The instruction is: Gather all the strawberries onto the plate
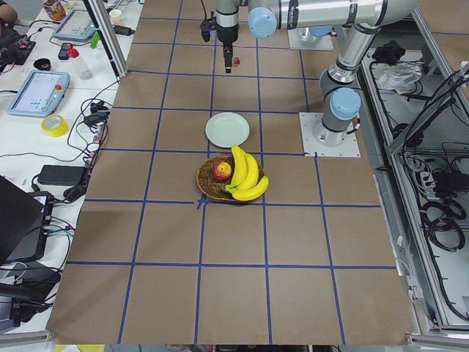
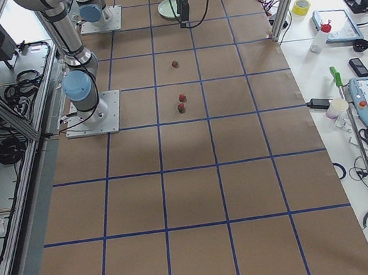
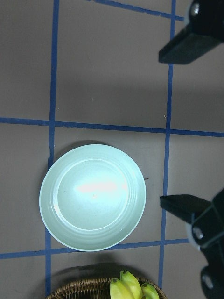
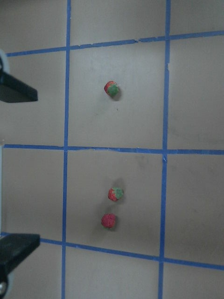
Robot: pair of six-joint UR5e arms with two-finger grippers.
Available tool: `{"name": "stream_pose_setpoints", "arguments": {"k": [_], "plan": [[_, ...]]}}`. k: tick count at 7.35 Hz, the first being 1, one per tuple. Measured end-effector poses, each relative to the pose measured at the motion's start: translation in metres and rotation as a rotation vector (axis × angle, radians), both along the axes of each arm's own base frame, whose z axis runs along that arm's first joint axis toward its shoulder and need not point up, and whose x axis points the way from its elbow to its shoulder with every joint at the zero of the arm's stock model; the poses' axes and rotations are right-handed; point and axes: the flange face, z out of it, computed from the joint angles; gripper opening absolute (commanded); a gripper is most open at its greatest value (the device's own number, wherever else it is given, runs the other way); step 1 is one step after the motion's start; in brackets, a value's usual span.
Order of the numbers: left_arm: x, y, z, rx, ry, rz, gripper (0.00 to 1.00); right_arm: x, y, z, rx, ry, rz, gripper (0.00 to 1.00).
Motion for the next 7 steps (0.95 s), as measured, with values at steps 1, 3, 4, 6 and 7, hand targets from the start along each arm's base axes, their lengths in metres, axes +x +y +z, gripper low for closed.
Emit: {"name": "stream_pose_setpoints", "arguments": {"k": [1,3,4,6,7], "plan": [[0.0,-0.001,0.001,-0.002,0.001,0.001,1.0,0.012,-0.009,-0.022,-0.017,-0.049,-0.019,1.0],[0.0,-0.001,0.001,-0.002,0.0,0.003,1.0,0.064,-0.02,-0.087,-0.084,-0.086,-0.049,1.0],[0.001,0.0,0.003,-0.003,-0.001,0.002,1.0,0.095,-0.022,-0.134,-0.13,-0.076,-0.07,1.0],[0.001,0.001,0.004,-0.002,-0.003,0.002,1.0,0.132,-0.01,-0.229,-0.155,-0.03,-0.103,1.0],[0.001,0.002,0.003,0.002,-0.005,0.002,1.0,0.142,0.006,-0.267,-0.149,0.016,-0.102,1.0]]}}
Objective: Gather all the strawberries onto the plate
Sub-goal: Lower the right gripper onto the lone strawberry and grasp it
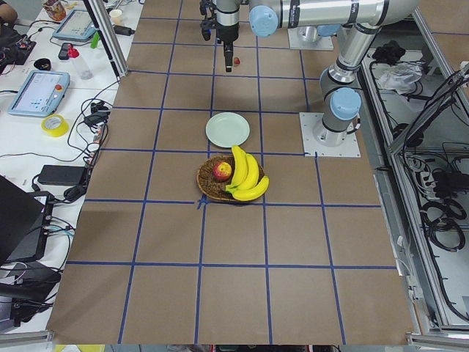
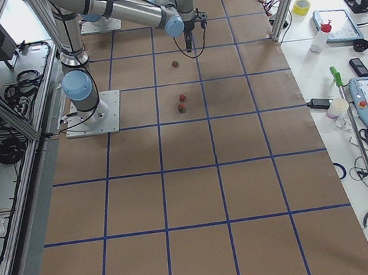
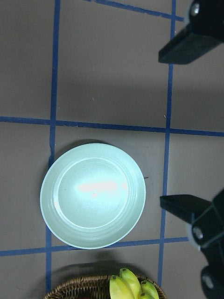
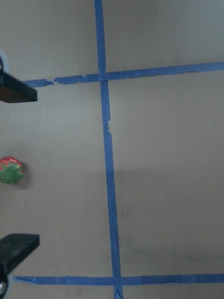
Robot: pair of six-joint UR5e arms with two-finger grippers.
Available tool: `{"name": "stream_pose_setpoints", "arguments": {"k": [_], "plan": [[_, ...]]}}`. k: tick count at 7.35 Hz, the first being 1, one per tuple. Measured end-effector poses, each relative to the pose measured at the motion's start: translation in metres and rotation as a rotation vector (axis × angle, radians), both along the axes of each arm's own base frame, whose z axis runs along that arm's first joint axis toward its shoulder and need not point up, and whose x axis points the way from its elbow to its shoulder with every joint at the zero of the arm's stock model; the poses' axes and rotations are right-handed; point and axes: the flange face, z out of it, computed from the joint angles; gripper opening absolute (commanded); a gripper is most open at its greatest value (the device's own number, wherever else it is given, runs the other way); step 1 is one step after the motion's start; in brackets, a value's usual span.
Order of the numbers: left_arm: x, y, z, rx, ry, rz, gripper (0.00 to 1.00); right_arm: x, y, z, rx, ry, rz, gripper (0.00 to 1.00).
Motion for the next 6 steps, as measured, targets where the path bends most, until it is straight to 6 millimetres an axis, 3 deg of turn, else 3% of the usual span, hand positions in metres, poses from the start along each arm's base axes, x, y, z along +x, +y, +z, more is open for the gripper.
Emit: {"name": "stream_pose_setpoints", "arguments": {"k": [2,6], "plan": [[0.0,0.002,-0.001,0.008,-0.002,0.0,1.0,0.007,0.026,-0.043,0.012,0.04,-0.053,1.0],[0.001,0.002,0.001,0.01,-0.003,0.001,1.0,0.003,0.048,-0.069,0.037,0.057,-0.105,0.98]]}}
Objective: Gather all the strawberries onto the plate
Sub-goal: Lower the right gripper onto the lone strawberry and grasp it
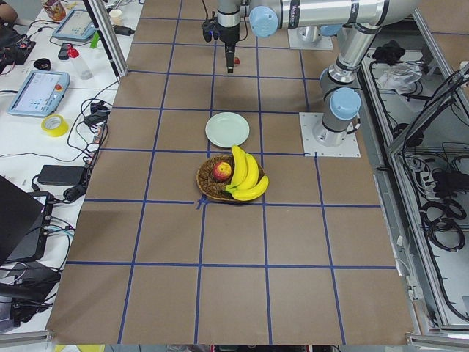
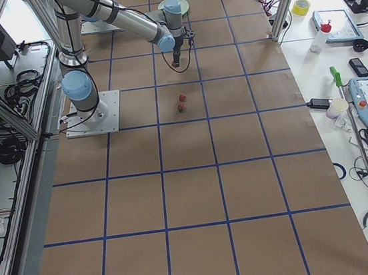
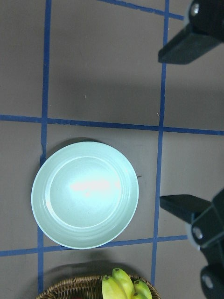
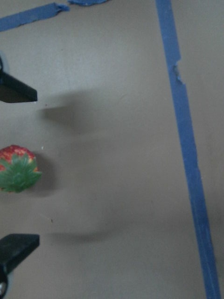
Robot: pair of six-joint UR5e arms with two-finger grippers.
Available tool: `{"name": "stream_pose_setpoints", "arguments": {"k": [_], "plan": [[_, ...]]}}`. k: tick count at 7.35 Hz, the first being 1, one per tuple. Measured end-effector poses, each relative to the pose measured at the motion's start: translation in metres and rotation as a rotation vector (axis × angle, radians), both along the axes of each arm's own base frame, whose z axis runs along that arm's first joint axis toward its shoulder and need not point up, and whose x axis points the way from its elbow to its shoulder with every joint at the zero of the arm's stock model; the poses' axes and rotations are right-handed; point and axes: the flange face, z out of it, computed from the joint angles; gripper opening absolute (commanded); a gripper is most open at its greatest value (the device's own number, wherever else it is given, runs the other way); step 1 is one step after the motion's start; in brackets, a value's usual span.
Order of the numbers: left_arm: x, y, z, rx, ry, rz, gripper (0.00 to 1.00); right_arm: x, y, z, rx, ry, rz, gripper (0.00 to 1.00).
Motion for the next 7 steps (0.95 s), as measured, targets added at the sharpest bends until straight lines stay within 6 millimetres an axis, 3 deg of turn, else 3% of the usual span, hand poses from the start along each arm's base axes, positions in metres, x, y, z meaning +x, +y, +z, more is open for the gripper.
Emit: {"name": "stream_pose_setpoints", "arguments": {"k": [1,2,4,6,7], "plan": [[0.0001,0.0007,-0.0003,0.003,0.0,0.0,1.0,-0.0017,0.0073,-0.0053,0.012,0.009,0.002,0.8],[0.0002,0.0012,-0.0011,0.005,0.0,0.0,1.0,-0.001,0.0108,-0.0065,0.015,0.008,0.003,0.78],[0.0003,0.0006,-0.0009,0.001,0.0,0.0,1.0,0.0033,0.009,-0.0028,-0.02,-0.01,0.009,0.53],[-0.0004,-0.0004,-0.0025,-0.002,0.003,-0.002,1.0,0.0042,0.0087,-0.0019,-0.039,-0.02,0.011,0.43],[-0.0007,-0.0005,-0.0032,-0.002,0.004,-0.002,1.0,0.0044,0.0085,-0.0015,-0.04,-0.021,0.016,0.34]]}}
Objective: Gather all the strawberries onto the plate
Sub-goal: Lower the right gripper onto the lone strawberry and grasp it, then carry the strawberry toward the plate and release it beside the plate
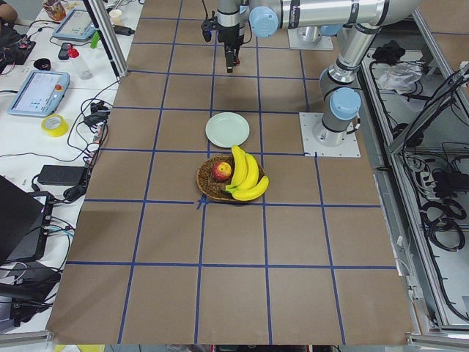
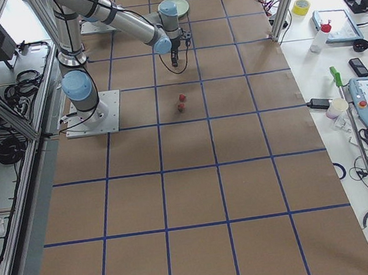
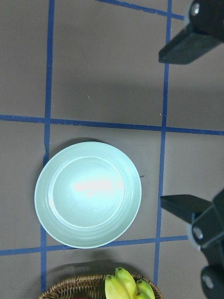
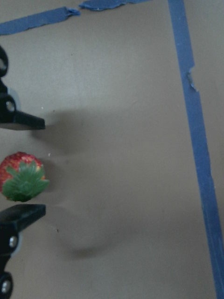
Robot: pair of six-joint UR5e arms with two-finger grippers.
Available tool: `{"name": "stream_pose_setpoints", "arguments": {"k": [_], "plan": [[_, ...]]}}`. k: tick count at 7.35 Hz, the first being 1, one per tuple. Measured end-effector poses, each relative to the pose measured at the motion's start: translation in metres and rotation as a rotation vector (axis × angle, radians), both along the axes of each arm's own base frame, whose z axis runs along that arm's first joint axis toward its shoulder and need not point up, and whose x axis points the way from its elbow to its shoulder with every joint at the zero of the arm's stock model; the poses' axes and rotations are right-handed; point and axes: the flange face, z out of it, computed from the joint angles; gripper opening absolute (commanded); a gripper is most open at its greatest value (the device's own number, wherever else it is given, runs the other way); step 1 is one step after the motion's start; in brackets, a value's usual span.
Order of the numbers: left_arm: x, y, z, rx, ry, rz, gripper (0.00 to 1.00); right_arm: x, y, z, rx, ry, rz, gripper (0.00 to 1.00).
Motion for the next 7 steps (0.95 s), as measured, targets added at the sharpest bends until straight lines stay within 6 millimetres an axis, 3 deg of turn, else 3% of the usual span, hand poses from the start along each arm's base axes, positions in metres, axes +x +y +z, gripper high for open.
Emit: {"name": "stream_pose_setpoints", "arguments": {"k": [2,4,5,7], "plan": [[-0.001,0.001,-0.001,0.008,-0.003,0.0,1.0,0.0,-0.002,0.003,-0.007,0.002,0.009,0.26],[0.0,0.001,0.001,0.002,-0.003,0.001,1.0,0.007,-0.02,0.032,-0.058,-0.015,0.024,0.22],[0.001,0.0,0.002,-0.002,-0.004,0.001,1.0,0.022,-0.027,0.052,-0.068,-0.057,0.021,0.2],[0.001,-0.001,0.004,-0.005,-0.003,0.002,1.0,0.1,-0.015,0.084,-0.085,-0.178,0.037,0.19]]}}
